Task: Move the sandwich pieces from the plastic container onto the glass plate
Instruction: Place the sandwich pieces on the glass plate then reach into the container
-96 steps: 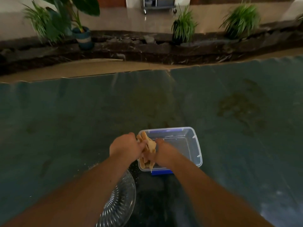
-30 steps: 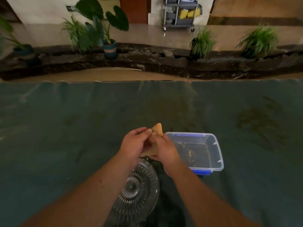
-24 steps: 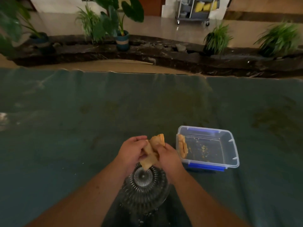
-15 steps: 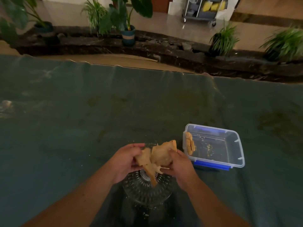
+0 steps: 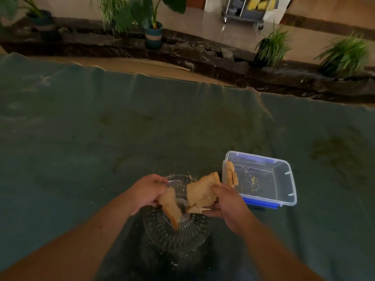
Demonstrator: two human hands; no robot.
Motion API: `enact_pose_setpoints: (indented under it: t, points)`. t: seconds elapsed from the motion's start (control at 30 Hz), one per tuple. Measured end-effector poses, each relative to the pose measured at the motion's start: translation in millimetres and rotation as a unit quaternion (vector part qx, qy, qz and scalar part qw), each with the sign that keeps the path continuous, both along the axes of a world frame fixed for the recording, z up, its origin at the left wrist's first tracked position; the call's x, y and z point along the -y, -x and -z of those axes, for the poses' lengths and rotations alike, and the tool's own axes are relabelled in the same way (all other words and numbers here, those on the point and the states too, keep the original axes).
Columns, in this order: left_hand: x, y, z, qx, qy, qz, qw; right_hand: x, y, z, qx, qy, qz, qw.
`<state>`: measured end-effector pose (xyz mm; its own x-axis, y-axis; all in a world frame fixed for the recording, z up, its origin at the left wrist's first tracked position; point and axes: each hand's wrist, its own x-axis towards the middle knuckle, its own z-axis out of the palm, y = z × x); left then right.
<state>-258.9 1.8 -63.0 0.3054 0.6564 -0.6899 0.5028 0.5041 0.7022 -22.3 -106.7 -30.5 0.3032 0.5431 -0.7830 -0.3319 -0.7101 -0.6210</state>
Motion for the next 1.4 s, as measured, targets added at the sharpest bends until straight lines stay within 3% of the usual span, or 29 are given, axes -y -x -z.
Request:
enact_pose_setpoints:
  t: [0.03, 0.1, 0.13, 0.2, 0.27, 0.3, 0.4, 0.53, 0.67, 0.73, 0.87, 1.03, 1.17, 1.27, 1.33, 1.4]
  points:
    - [-1, 4, 10, -0.079, -0.064, 0.026, 0.994, -1, 2, 8, 0.015, 0.02, -0.024, 0.999]
    - [1, 10, 22, -0.228, -0.184, 0.093, 0.951, 4, 6, 28, 0.131, 0.052, -0.122, 0.982]
    - [5, 12, 27, -0.281, -0.241, 0.119, 0.921, 10, 7, 38, 0.237, 0.051, -0.195, 0.951]
    - [16, 11, 33, -0.334, -0.349, 0.167, 0.86, 27, 9, 50, 0.356, 0.021, -0.24, 0.903]
    - [28, 5, 36, -0.326, -0.404, 0.224, 0.825, 39, 11, 57, 0.443, -0.021, -0.286, 0.849]
    - [33, 2, 38, -0.319, -0.411, 0.253, 0.815, 44, 13, 62, 0.478, -0.042, -0.349, 0.805]
    - [45, -1, 47, -0.325, -0.421, 0.327, 0.781, 43, 22, 73, 0.504, -0.128, -0.479, 0.707]
    - [60, 1, 65, -0.341, -0.412, 0.379, 0.755, 29, 36, 88, 0.514, -0.163, -0.554, 0.635]
    - [57, 3, 72, -0.318, -0.437, 0.367, 0.757, 15, 35, 101, 0.545, -0.146, -0.596, 0.571]
    - [52, 1, 75, -0.305, -0.456, 0.373, 0.748, 8, 30, 101, 0.555, -0.128, -0.606, 0.556]
    - [44, -8, 78, -0.275, -0.482, 0.401, 0.729, 1, 22, 98, 0.575, -0.104, -0.586, 0.562]
    - [41, -23, 82, -0.261, -0.444, 0.426, 0.743, 1, 17, 90, 0.551, -0.088, -0.601, 0.573]
    - [34, -32, 73, -0.269, -0.417, 0.439, 0.749, 6, 8, 67, 0.57, -0.189, -0.51, 0.616]
    - [22, -53, 54, -0.258, -0.412, 0.384, 0.785, 2, -22, 44, 0.599, -0.249, -0.34, 0.681]
    - [14, -78, 39, -0.229, -0.376, 0.288, 0.851, -8, -51, 33, 0.576, -0.19, -0.229, 0.762]
    - [6, -110, 24, -0.195, -0.314, 0.192, 0.909, -23, -81, 26, 0.486, -0.088, -0.14, 0.858]
